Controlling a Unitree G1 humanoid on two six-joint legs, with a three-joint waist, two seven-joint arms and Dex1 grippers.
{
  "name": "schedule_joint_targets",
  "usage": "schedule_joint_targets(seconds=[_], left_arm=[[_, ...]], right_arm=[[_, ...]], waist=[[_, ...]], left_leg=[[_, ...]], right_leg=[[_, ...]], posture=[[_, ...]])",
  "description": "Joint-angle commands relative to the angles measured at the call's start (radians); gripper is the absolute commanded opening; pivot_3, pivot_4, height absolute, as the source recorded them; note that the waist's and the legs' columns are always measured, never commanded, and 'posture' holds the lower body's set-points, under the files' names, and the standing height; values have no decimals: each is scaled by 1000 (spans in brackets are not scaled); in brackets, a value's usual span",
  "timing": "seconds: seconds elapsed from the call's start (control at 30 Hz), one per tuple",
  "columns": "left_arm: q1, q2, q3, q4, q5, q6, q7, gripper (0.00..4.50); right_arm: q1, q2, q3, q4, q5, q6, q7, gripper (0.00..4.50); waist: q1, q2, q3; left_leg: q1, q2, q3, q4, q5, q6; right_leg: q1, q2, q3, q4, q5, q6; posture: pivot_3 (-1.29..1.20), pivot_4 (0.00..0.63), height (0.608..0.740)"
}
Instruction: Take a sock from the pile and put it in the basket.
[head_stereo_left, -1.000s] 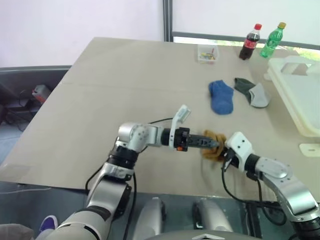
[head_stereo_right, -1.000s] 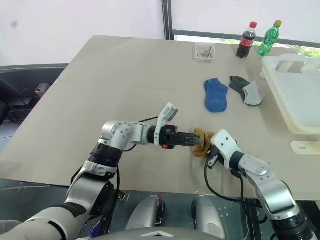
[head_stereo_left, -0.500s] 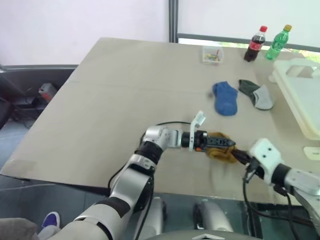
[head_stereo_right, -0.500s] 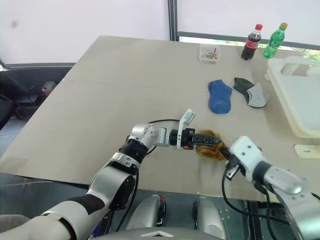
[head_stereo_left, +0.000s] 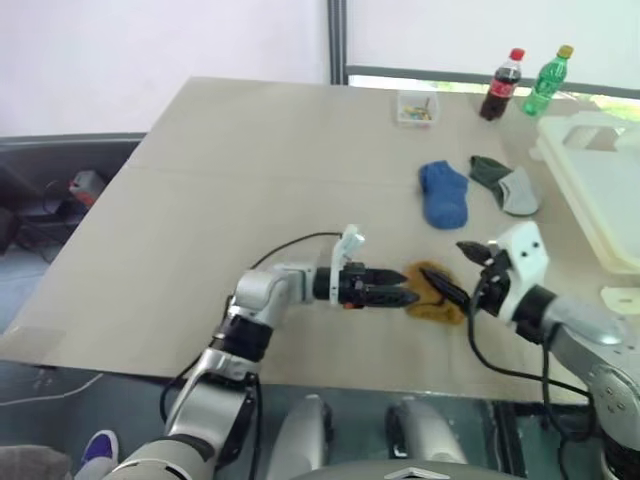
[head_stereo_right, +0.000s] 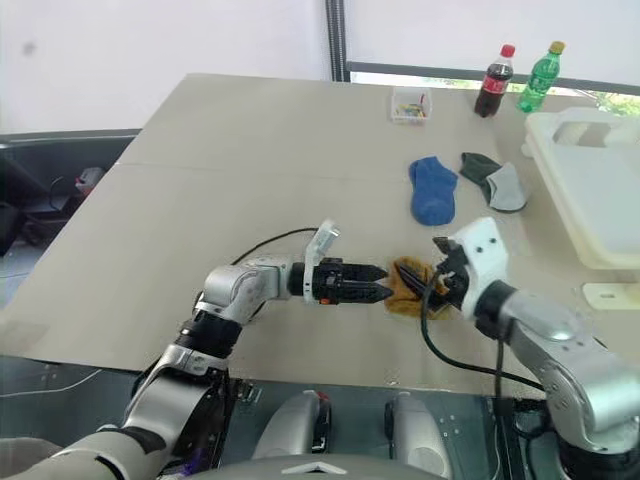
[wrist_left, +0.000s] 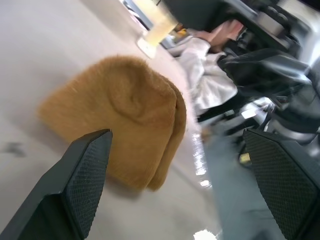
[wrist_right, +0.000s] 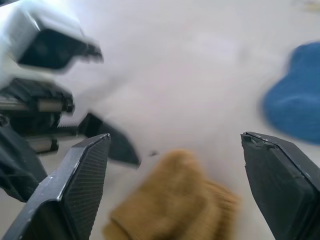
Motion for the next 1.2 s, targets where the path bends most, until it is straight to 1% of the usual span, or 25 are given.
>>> schedule_joint_targets(seconds=[0.03,0.1,0.3,0.4,0.47,0.57,0.63,0.7,0.77,0.8,0.87,0.93,0.97,1.0,1.03,1.07,1.1,1.13,1.17,1.2], left_arm=[[29,24,-10,-106,36,-123,-2,4500],[59,47,-11,-153,59,-185,1,4500],[139,126,11,-267,79,-295,-6,4500],[163,181,46,-301,66,-318,-17,4500],[174,215,65,-308,58,-321,-20,4500],[192,242,71,-311,63,-335,-25,4500],[198,246,71,-318,60,-340,-18,4500],[201,237,73,-328,51,-335,-4,4500],[204,230,68,-336,50,-336,3,4500],[205,228,67,-338,51,-339,5,4500],[205,230,63,-337,58,-352,2,4500],[200,231,59,-331,64,-363,0,4500],[197,231,60,-328,64,-368,0,4500],[193,230,61,-326,62,-369,1,4500],[189,227,63,-324,59,-369,3,4500],[185,223,65,-325,55,-367,8,4500],[181,219,68,-325,51,-365,12,4500],[177,214,70,-327,45,-362,17,4500],[170,202,78,-329,31,-349,31,4500],[164,190,85,-332,18,-336,45,4500]], right_arm=[[4,-29,53,42,-33,55,-35,4404],[19,-69,88,68,-71,74,-49,4404],[19,-110,134,104,-94,139,-64,4404],[4,-137,171,140,-112,159,-64,4404],[-9,-145,173,162,-126,158,-75,4404],[-22,-146,155,173,-119,192,-76,4404],[-14,-156,166,182,-103,218,-54,4404],[6,-141,184,239,-91,223,-33,4404],[24,-123,197,318,-92,207,-19,3892],[30,-117,200,350,-90,201,-11,3785],[40,-114,203,389,-88,185,8,3014],[45,-121,203,405,-84,176,28,2216],[46,-126,201,406,-83,172,36,1799],[48,-125,186,399,-78,158,44,1377],[47,-111,157,389,-64,147,52,915],[41,-84,107,375,-37,140,56,559],[32,-59,64,364,-18,124,55,392],[22,-35,24,357,-5,106,50,13],[1,-6,-31,351,19,96,42,13],[-21,16,-79,345,42,89,38,13]], waist=[[7,0,0],[6,0,0],[4,0,0],[4,0,0],[6,0,-1],[6,0,-1],[6,-1,-1],[7,-3,-3],[7,-7,-7],[7,-11,-10],[7,-15,-16],[6,-20,-20],[7,-21,-21],[7,-21,-21],[7,-21,-21],[7,-21,-21],[7,-21,-21],[6,-20,-20],[5,-20,-20],[4,-16,-18]], left_leg=[[0,0,0,0,0,0],[-1,0,1,0,0,0],[0,0,1,0,0,1],[2,1,0,0,0,1],[2,1,0,0,0,1],[2,1,0,0,0,1],[2,1,0,0,0,1],[2,1,-1,0,0,1],[3,1,-2,0,0,1],[4,1,-2,0,0,1],[6,1,-2,0,-1,1],[16,2,-1,-3,-1,1],[22,2,-2,-6,-1,1],[25,2,-2,-6,-1,1],[27,2,-3,-6,-1,1],[27,1,-3,-7,-1,1],[27,1,-3,-7,-1,1],[27,1,-3,-8,-1,1],[26,1,-3,-8,-1,1],[25,1,-3,-8,-1,1]], right_leg=[[0,0,0,-1,0,0],[0,0,0,-2,0,0],[0,1,0,-2,0,0],[2,1,-1,-2,0,0],[2,1,-1,-2,0,0],[3,1,-1,-3,0,0],[3,1,-1,-3,0,0],[4,0,-2,-3,0,0],[5,0,-3,-4,0,0],[6,0,-3,-4,0,0],[9,0,-4,-5,-1,-1],[17,-1,-3,-7,-3,-3],[23,-3,-4,-10,-5,-1],[26,-4,-4,-10,-5,-1],[29,-11,-3,-12,-5,-1],[29,-12,-3,-12,-5,0],[29,-13,-3,-13,-5,0],[29,-13,-3,-13,-5,0],[29,-13,-4,-14,-5,-1],[29,-13,-3,-14,-4,-3]], posture=[[0,150,740],[0,150,740],[0,150,740],[0,150,740],[0,150,740],[0,150,740],[0,150,740],[0,150,740],[0,150,740],[0,150,740],[0,150,740],[0,150,740],[0,150,740],[0,150,740],[0,150,740],[0,150,740],[0,150,740],[0,150,740],[0,150,740],[0,150,740]])
